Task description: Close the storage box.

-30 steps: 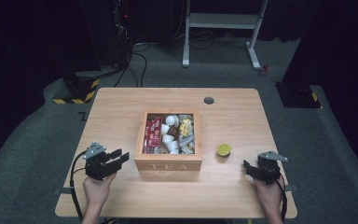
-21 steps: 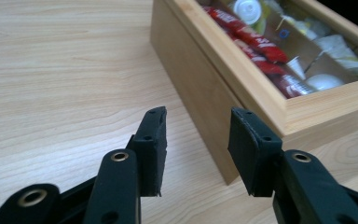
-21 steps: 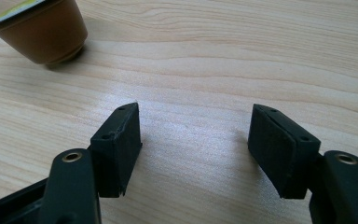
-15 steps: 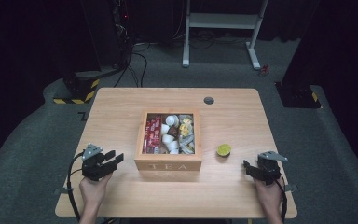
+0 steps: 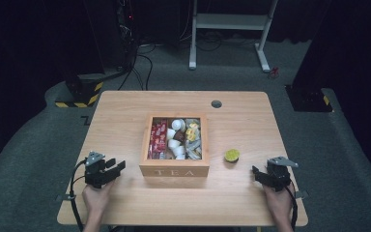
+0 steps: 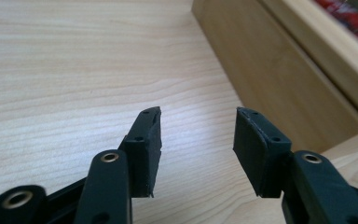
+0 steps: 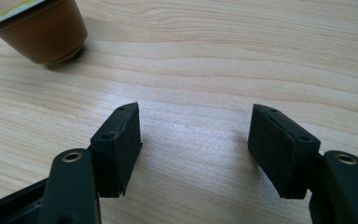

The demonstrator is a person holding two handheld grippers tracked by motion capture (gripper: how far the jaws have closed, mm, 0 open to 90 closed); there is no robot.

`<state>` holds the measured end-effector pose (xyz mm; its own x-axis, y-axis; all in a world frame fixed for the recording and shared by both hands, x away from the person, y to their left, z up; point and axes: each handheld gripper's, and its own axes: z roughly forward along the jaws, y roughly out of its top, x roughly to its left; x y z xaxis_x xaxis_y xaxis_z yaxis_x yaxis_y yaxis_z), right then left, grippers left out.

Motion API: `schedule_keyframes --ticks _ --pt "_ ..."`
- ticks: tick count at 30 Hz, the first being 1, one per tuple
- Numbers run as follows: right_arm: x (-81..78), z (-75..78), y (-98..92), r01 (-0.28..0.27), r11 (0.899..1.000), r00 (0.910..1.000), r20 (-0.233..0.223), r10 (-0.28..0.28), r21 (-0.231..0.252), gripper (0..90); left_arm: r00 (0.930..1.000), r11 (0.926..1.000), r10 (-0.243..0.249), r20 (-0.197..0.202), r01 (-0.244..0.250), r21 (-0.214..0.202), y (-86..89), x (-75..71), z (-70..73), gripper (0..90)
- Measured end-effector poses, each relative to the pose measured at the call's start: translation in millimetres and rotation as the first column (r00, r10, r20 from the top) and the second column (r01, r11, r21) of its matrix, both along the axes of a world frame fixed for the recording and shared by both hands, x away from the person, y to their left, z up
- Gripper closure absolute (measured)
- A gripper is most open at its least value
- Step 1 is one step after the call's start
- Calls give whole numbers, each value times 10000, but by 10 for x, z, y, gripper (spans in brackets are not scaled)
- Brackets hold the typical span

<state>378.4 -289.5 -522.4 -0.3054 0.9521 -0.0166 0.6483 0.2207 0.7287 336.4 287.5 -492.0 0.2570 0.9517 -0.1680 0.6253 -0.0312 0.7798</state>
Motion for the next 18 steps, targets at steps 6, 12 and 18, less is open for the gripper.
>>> schedule_keyframes --ticks 6,12,18 --pt "-1 0 2 25 10000 10000 -10 -25 12 345 9998 9993 149 -130 -144 330 -23 33 -90 504" --pt "-1 0 2 26 10000 10000 -10 -26 13 345 9991 9981 392 -154 -384 484 -36 67 -155 495" --pt "-1 0 2 27 10000 10000 -11 -27 12 344 9989 9963 396 -247 -376 773 -55 97 -214 477"
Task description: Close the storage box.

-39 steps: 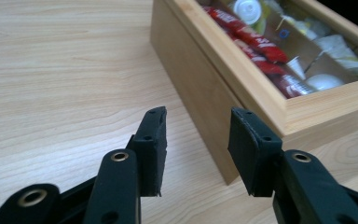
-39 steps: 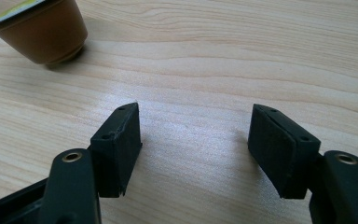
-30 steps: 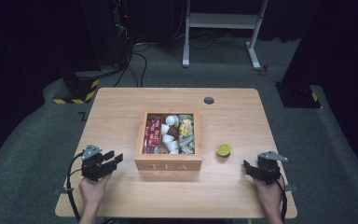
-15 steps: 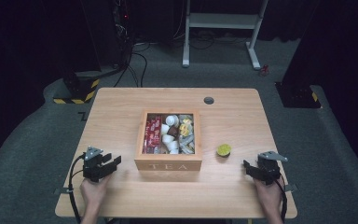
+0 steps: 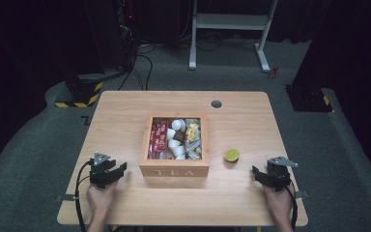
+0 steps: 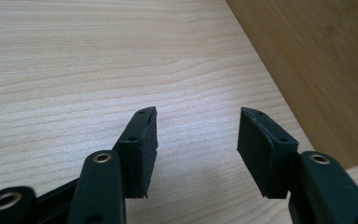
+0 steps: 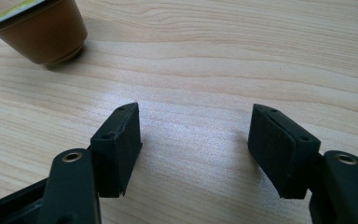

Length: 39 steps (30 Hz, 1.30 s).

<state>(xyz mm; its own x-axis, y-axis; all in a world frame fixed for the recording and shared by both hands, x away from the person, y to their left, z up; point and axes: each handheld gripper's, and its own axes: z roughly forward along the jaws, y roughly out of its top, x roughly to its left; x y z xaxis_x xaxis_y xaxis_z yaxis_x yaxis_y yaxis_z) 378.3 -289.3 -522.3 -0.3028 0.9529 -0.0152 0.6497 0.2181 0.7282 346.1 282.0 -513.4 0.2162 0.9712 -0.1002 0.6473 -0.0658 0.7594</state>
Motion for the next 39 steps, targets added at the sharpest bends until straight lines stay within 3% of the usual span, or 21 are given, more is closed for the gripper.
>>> schedule_keyframes --ticks 4,13,19,22,26,39 --pt "0 0 0 0 10000 10000 1 0 -1 345 10000 9997 -38 -87 40 238 -23 16 -29 456" --pt "1 0 -1 -9 10000 10000 9 9 -14 345 9998 9995 -113 -188 119 308 -79 84 -103 439" --pt "1 0 -1 -21 10000 10000 21 22 -34 344 9999 9980 -126 -40 128 613 -84 90 -126 432" --pt "0 -1 0 -28 10000 10000 40 28 -39 341 9996 9942 -251 119 237 1054 -136 80 -145 393" --pt "-2 -1 3 -14 10000 10000 39 14 -43 341 10000 9951 18 64 -24 987 -112 95 -147 360" --pt "12 -2 0 -37 10000 10000 4 37 3 326 9999 9958 -141 18 139 902 -103 99 -147 326"
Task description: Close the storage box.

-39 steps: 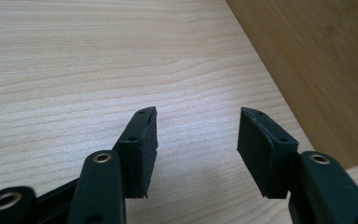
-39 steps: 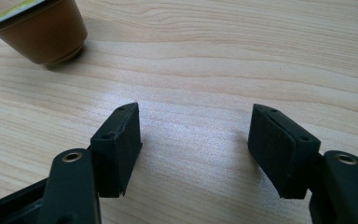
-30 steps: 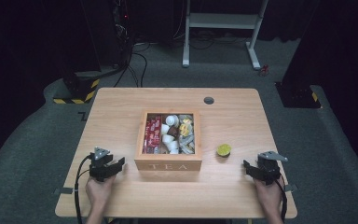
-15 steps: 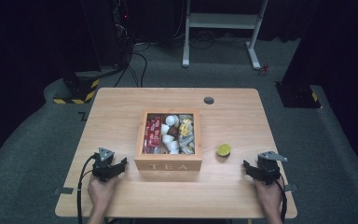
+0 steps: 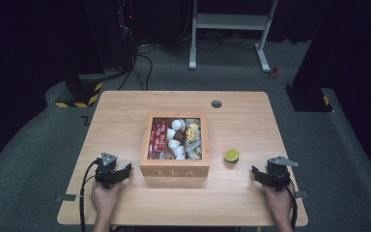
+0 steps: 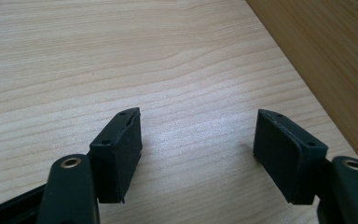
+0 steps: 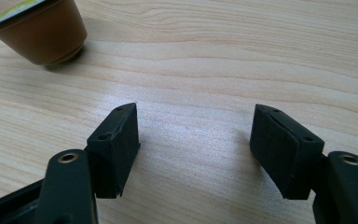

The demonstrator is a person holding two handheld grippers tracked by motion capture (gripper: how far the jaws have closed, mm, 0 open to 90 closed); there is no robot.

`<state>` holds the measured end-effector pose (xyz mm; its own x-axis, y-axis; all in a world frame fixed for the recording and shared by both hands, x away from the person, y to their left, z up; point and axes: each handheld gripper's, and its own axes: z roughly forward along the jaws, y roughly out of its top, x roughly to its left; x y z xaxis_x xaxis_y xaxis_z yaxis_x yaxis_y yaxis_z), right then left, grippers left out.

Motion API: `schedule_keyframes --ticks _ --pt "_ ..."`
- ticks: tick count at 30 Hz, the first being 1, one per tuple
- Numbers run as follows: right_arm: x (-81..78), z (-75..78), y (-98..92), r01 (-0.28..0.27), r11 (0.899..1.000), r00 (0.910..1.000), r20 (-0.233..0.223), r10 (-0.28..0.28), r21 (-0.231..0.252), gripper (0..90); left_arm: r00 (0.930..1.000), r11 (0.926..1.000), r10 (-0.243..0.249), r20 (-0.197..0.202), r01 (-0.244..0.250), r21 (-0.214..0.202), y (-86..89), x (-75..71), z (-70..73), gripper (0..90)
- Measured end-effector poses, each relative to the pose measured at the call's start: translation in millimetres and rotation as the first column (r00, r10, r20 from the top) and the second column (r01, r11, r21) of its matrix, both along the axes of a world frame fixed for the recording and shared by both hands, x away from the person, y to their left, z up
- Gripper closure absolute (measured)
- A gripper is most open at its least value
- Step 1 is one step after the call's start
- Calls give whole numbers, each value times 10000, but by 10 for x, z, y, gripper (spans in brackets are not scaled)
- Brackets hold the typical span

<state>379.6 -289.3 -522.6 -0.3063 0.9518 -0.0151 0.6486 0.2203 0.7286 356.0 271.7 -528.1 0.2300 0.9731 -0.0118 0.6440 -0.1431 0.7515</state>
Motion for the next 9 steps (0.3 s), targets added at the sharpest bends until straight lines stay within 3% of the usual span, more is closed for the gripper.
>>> schedule_keyframes --ticks 9 --pt "2 1 1 2 10000 10000 -13 -2 -12 326 10000 10000 14 0 -14 80 -19 -8 -1 325"
